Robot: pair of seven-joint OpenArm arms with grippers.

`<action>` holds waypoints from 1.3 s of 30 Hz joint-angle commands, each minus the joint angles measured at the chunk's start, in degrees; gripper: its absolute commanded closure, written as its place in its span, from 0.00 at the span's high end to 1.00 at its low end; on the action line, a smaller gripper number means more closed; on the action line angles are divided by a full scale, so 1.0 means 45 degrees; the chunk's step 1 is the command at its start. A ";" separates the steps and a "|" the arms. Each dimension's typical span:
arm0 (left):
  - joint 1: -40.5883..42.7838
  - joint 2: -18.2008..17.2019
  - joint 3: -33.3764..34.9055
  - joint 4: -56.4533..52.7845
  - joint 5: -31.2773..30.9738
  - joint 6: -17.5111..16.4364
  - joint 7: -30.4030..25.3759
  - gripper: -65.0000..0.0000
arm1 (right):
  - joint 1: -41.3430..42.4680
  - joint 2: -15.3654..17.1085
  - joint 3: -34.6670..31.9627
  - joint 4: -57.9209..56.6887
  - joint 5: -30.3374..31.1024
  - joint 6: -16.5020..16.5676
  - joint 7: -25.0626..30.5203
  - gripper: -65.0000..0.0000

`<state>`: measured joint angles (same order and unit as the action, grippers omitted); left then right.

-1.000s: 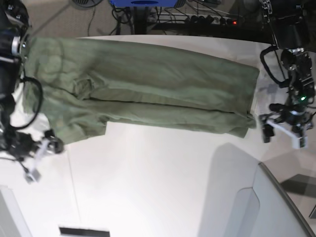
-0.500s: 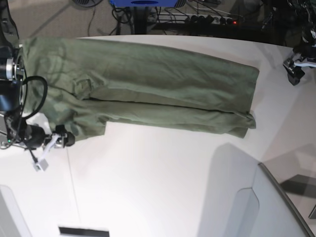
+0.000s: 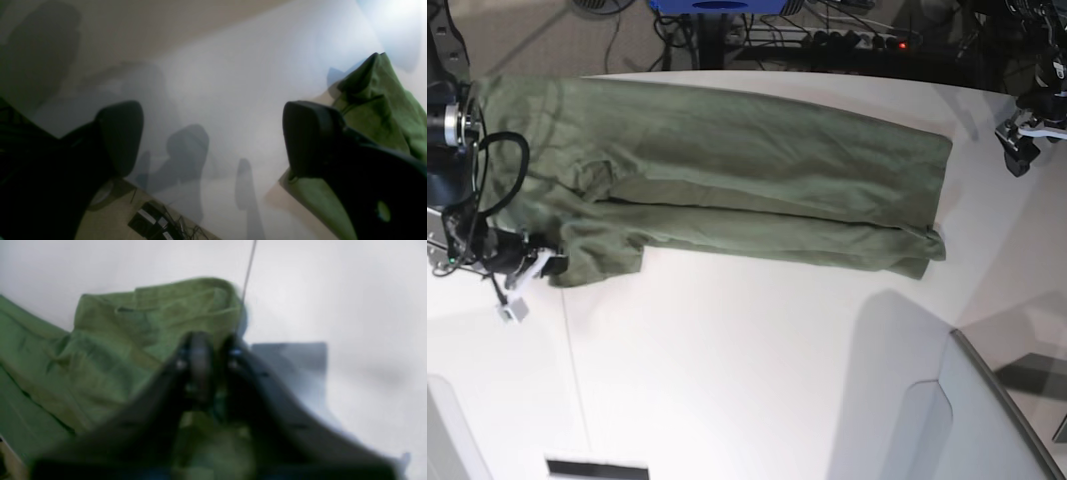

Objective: Layout the t-shirt on the table in an organized manner, then fold the t-shirt properly
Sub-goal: 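Open both grippers and move them to the folded strip's ends, then grasp the folded strip's ends with both grippers and pull it straight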

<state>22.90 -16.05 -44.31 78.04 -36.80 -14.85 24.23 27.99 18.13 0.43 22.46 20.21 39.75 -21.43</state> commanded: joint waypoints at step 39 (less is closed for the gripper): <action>-0.1425 -0.0037 0.2649 -0.1098 -0.0116 -0.0011 -0.0373 1.00 | -0.9082 -0.2359 0.2787 1.7290 0.0032 0.0056 -0.8493 0.00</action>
<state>16.49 -15.29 -32.16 72.29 -36.60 -14.83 23.68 -13.19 7.25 12.80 99.42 19.55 39.92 -60.10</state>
